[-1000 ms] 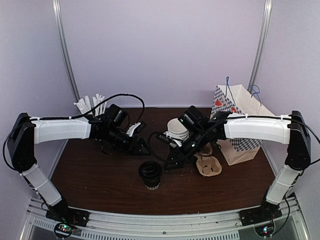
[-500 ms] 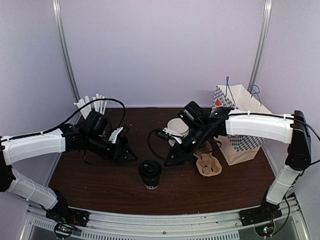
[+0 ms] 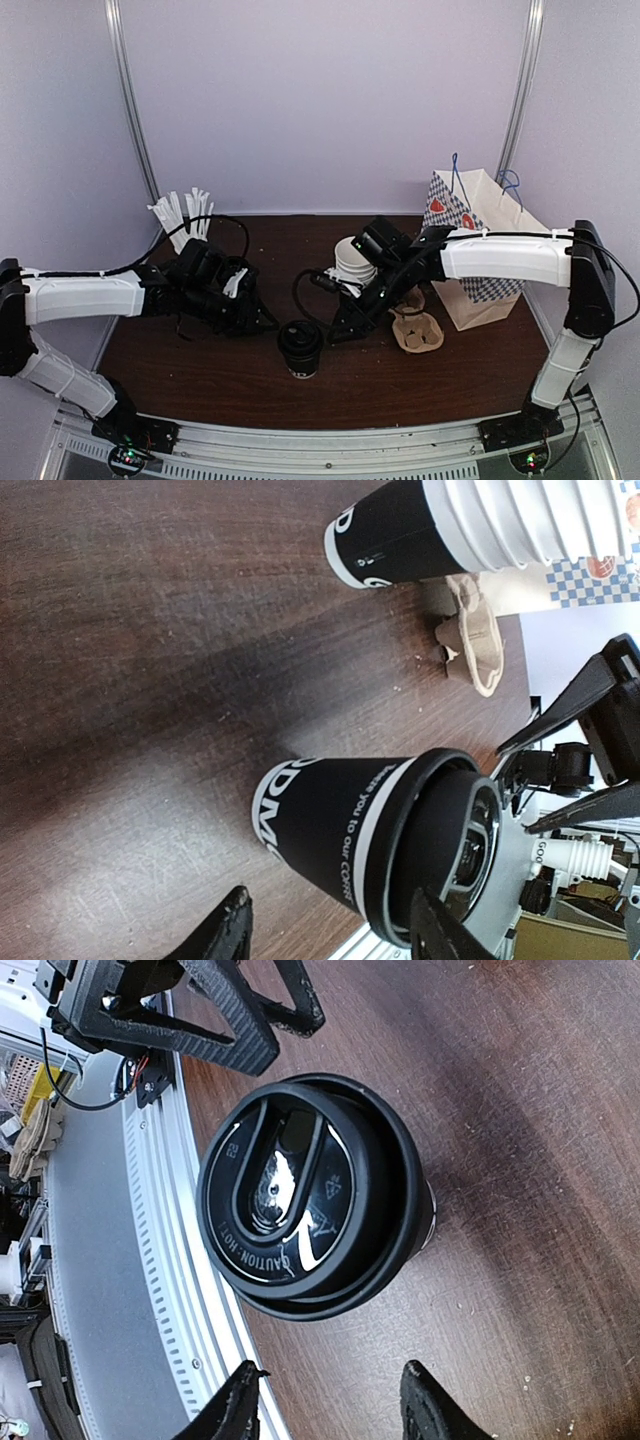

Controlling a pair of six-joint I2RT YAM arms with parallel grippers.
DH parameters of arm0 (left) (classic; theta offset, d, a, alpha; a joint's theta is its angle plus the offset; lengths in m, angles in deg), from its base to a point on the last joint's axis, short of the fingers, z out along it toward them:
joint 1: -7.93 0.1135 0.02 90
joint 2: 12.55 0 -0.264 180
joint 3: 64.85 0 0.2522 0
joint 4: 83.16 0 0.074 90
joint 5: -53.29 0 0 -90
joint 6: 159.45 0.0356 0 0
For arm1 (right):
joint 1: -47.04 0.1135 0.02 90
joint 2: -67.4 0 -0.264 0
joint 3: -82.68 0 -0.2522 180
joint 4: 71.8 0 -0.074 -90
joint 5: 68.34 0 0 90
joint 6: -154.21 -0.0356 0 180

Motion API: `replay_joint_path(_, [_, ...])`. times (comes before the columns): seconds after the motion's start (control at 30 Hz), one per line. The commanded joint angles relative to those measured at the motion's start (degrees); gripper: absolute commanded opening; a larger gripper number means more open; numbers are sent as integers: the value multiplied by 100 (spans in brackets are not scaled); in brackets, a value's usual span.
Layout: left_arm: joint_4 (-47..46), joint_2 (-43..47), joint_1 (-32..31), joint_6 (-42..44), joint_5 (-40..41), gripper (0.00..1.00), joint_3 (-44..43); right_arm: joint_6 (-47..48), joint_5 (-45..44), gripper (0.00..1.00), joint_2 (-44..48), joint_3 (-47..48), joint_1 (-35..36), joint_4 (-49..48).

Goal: Pack the takeout coffee

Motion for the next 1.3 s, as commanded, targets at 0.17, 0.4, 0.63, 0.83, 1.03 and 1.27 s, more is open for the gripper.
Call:
replay_joint_path(0.17, [-656,-246,-16,-304,-275,54,162,-187,167,45,-272,73,8,-238])
replay_joint_path(0.4, [-747,-505,-23,-279,-275,53,321,-349,424,43,-592,193,12,-302])
replay_joint_path(0.63, [-735,-661,-25,-234,-235,52,424,-481,793,47,-521,146,4,-402])
replay_joint_path(0.83, [-557,-599,-25,-160,-186,51,451,-731,920,48,-466,55,-72,-618])
replay_joint_path(1.03, [-498,-511,-23,-169,-143,50,541,-992,1051,47,-642,87,-136,-735])
replay_joint_path(1.27, [-417,-529,-24,-169,-87,49,626,-1089,871,44,-897,-5,-152,-751])
